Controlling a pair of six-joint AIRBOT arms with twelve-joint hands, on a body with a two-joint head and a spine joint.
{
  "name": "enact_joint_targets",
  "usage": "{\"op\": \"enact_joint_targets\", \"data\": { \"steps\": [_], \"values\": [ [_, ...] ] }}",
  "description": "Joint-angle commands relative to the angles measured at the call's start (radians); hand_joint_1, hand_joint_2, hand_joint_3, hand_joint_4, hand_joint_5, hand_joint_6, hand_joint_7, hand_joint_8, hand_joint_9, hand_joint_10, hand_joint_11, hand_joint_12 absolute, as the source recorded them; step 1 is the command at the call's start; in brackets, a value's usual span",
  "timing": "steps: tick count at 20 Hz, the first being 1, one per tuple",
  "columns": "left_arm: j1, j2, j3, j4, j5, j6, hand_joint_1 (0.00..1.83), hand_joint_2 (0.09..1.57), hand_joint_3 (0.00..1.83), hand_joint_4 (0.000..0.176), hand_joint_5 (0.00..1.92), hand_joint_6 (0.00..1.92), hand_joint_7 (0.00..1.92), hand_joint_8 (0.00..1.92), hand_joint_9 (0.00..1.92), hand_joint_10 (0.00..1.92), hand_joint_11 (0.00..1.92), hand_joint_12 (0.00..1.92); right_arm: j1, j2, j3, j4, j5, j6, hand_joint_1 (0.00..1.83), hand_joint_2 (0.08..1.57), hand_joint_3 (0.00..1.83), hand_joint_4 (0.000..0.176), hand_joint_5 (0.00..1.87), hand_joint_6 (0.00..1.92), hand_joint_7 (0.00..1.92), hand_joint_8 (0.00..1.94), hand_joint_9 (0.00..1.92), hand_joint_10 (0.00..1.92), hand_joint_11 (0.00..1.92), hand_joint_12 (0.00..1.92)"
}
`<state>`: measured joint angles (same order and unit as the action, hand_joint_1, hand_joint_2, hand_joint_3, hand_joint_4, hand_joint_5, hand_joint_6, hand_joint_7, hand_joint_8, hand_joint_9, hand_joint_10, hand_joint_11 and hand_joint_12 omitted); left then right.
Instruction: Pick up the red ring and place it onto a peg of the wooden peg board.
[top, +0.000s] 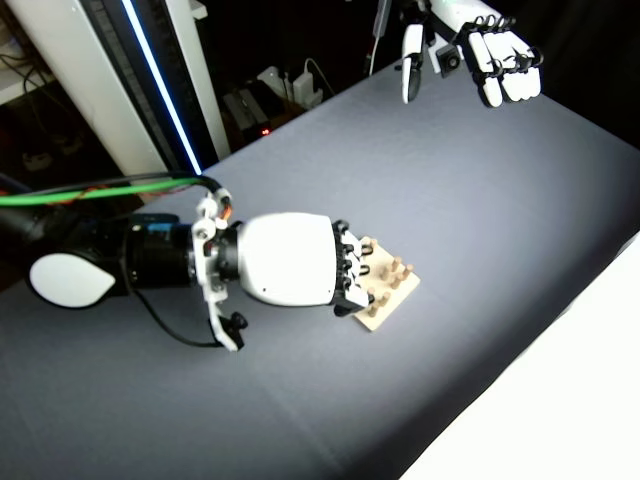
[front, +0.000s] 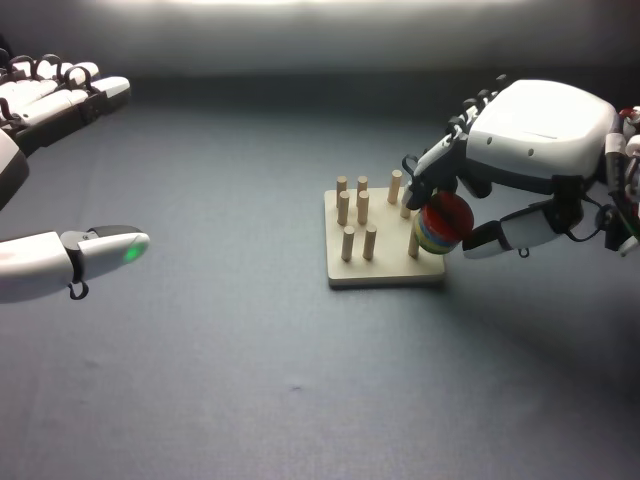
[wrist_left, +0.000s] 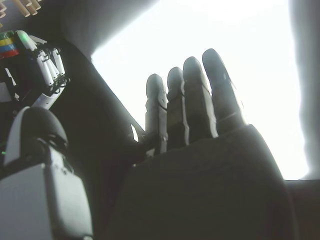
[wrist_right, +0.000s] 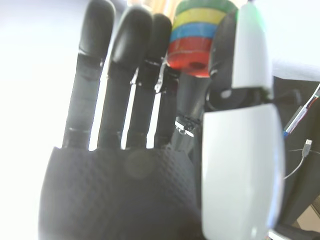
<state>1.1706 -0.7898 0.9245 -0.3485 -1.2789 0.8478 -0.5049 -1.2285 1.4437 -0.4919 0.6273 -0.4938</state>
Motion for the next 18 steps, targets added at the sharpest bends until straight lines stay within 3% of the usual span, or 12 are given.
{"op": "enact_joint_targets", "data": {
  "steps": [1,3,5,6,8,13,14,15,17,18],
  "values": [
    [-0.007,-0.002,0.005,0.004,-0.127,-0.003,0.56,1.03,0.0,0.026,0.29,0.0,0.2,0.0,0.17,0.0,0.0,0.28,0.015,0.001,0.005,0.035,0.091,0.002,1.39,1.05,0.0,0.0,1.02,0.88,1.21,0.56,1.03,1.03,0.73,1.19],
    [-0.007,-0.003,0.005,0.004,-0.126,-0.004,0.57,1.03,0.0,0.02,0.29,0.0,0.2,0.0,0.17,0.0,0.0,0.27,0.019,-0.005,0.012,0.035,0.084,0.002,1.39,1.05,0.0,0.0,1.05,0.83,1.19,0.58,1.01,1.06,0.75,1.16],
    [-0.007,-0.004,0.005,0.004,-0.126,-0.008,0.55,1.03,0.0,0.024,0.29,0.0,0.21,0.0,0.18,0.0,0.0,0.27,0.024,-0.018,0.022,0.035,0.075,0.002,1.39,1.05,0.0,0.0,1.06,0.81,1.18,0.61,1.03,1.05,0.8,1.19],
    [-0.007,-0.005,0.006,0.005,-0.125,-0.01,0.54,1.03,0.0,0.021,0.3,0.0,0.21,0.0,0.18,0.0,0.0,0.27,0.028,-0.025,0.029,0.034,0.069,0.002,1.39,1.05,0.0,0.0,1.04,0.9,1.2,0.54,1.03,1.03,0.76,1.14],
    [-0.007,-0.006,0.008,0.01,-0.125,-0.016,0.56,1.03,0.0,0.01,0.31,0.01,0.22,0.0,0.18,0.0,0.0,0.27,0.037,-0.034,0.037,0.034,0.057,0.002,1.39,1.05,0.0,0.0,1.05,0.88,1.18,0.59,1.01,1.04,0.72,1.2],
    [-0.007,-0.006,0.007,0.01,-0.126,-0.02,0.53,1.02,0.0,0.015,0.31,0.0,0.22,0.0,0.18,0.0,0.0,0.22,0.04,-0.042,0.041,0.029,0.048,0.002,1.39,1.05,0.0,0.0,1.04,0.87,1.18,0.6,1.04,1.02,0.75,1.22],
    [-0.007,-0.007,0.008,0.01,-0.127,-0.02,0.54,1.02,0.0,0.02,0.31,0.0,0.22,0.0,0.18,0.0,0.0,0.22,0.04,-0.042,0.039,0.02,0.042,0.002,1.39,1.05,0.0,0.0,1.03,0.92,1.21,0.53,1.03,1.0,0.7,1.2],
    [-0.007,-0.007,0.008,0.01,-0.128,-0.021,0.53,1.02,0.0,0.026,0.3,0.0,0.21,0.0,0.17,0.0,0.0,0.21,0.04,-0.042,0.037,0.011,0.037,0.002,1.4,1.04,0.0,0.0,1.02,0.94,1.28,0.35,1.08,0.95,0.8,1.13],
    [-0.007,-0.007,0.007,0.01,-0.129,-0.023,0.55,1.02,0.0,0.034,0.3,0.0,0.2,0.0,0.16,0.0,0.0,0.16,0.04,-0.043,0.033,0.0,0.027,0.002,1.4,1.03,0.0,0.0,1.02,0.9,1.29,0.35,1.11,0.94,0.85,1.14],
    [-0.007,-0.007,0.007,0.01,-0.129,-0.024,0.56,1.01,0.0,0.02,0.31,0.0,0.21,0.0,0.18,0.0,0.0,0.21,0.04,-0.043,0.032,-0.003,0.025,0.002,1.4,1.03,0.0,0.0,1.03,0.86,1.28,0.39,1.11,0.94,0.84,1.16]
  ]
}}
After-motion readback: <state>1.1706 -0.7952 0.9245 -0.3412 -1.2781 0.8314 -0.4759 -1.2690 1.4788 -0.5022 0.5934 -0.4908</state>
